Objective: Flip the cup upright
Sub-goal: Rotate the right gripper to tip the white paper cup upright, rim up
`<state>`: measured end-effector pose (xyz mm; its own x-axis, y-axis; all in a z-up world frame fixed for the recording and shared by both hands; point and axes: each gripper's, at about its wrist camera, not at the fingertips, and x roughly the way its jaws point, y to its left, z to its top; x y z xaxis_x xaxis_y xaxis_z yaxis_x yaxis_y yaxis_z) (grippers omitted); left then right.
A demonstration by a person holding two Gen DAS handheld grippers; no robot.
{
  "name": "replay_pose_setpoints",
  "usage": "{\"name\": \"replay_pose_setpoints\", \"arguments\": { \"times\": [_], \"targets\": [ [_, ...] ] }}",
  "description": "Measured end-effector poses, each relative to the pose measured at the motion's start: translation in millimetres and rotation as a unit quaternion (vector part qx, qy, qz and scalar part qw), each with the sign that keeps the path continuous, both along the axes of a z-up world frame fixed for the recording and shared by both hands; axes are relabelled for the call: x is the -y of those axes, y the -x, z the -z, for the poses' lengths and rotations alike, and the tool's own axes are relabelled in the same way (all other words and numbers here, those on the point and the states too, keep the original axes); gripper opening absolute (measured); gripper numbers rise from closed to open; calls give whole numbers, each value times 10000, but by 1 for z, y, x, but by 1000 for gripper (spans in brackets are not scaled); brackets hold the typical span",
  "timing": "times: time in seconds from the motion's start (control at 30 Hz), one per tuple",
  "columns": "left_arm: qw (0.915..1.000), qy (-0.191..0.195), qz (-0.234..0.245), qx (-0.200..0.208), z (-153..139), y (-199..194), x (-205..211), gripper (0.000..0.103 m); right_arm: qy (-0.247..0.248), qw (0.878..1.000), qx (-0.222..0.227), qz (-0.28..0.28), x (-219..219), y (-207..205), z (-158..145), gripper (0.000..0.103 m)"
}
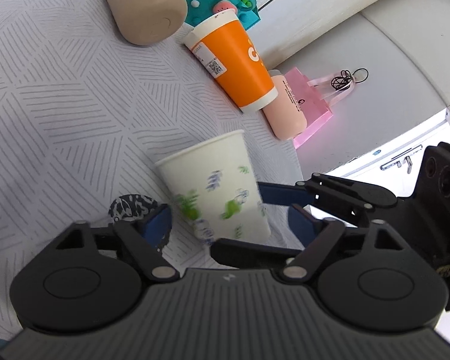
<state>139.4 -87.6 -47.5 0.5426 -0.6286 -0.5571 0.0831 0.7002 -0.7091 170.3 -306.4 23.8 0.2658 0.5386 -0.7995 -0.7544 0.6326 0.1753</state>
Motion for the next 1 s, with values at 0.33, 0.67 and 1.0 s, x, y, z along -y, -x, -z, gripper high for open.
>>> {"name": "replay_pose_setpoints", "arguments": {
  "times": [0.33,0.67,1.0],
  "targets": [
    [9939,-606,21,918,-19,15,-10,58,-261,9993,261,29,2,8,0,66],
    [9719,-1352,-39,1926,-29,14,-18,58,-417,9846,1695,93,-19,23,6,65],
    [9459,-2090,112,2477,-32,3,-14,56,-311,9747,2205,171,-38,3,25,65]
  ]
}}
